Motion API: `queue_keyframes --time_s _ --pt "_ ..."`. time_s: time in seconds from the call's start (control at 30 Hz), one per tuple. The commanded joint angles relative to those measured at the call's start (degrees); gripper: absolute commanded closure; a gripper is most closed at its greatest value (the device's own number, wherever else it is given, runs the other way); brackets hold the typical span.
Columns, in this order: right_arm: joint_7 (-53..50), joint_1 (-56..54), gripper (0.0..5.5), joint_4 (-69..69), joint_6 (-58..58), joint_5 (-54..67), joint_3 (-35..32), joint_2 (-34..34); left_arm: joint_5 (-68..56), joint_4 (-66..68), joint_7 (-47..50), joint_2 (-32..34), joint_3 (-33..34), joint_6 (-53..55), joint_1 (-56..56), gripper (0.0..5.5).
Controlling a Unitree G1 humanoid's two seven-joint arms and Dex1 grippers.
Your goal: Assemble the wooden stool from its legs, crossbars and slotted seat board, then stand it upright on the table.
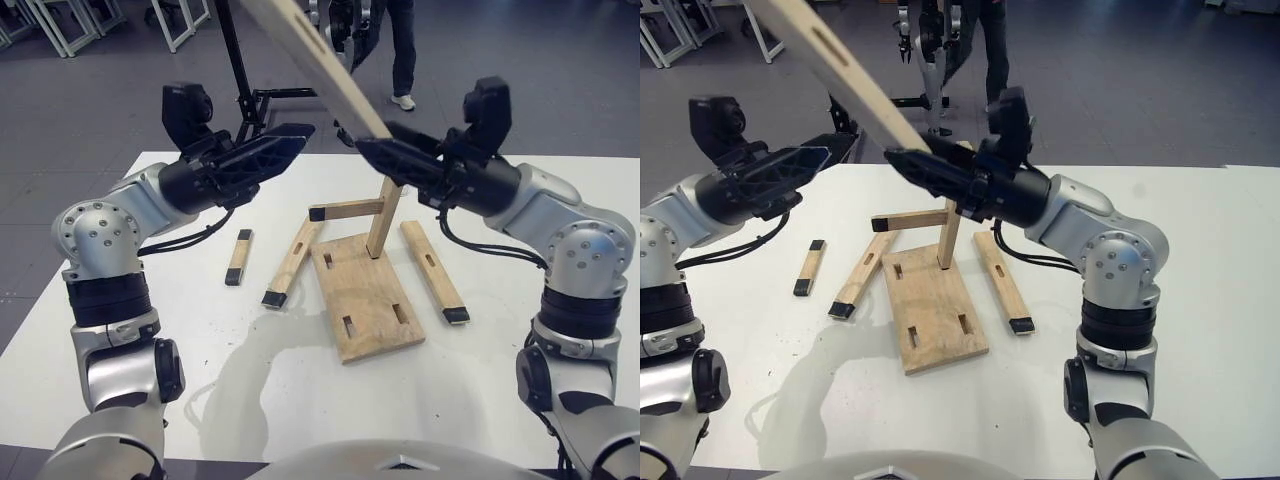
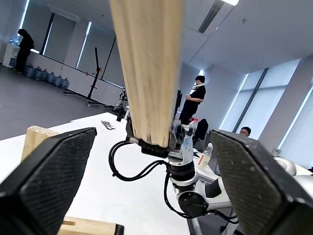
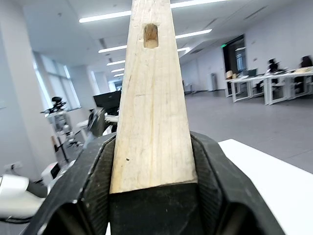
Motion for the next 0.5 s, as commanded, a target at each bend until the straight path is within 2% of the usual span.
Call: queue_keyframes --time_s 0.03,0.3,0.5 --pt "1.2 0.4 3.48 -0.7 1.3 1.3 2.1 -0.1 -1.1 0.9 -0.3 -1.0 0.0 0.0 -1.2 1.23" --pt "4.6 3.4 3.48 1.8 2.0 -0.8 7.4 -1.2 -3.8 -0.4 -3.3 -1.6 -0.3 0.7 -0.9 1.23" --pt "5.3 3.8 3.48 1.6 1.8 -1.3 8.2 -1.6 -5.0 0.4 -4.3 -1.0 0.6 1.5 -0.5 2.15"
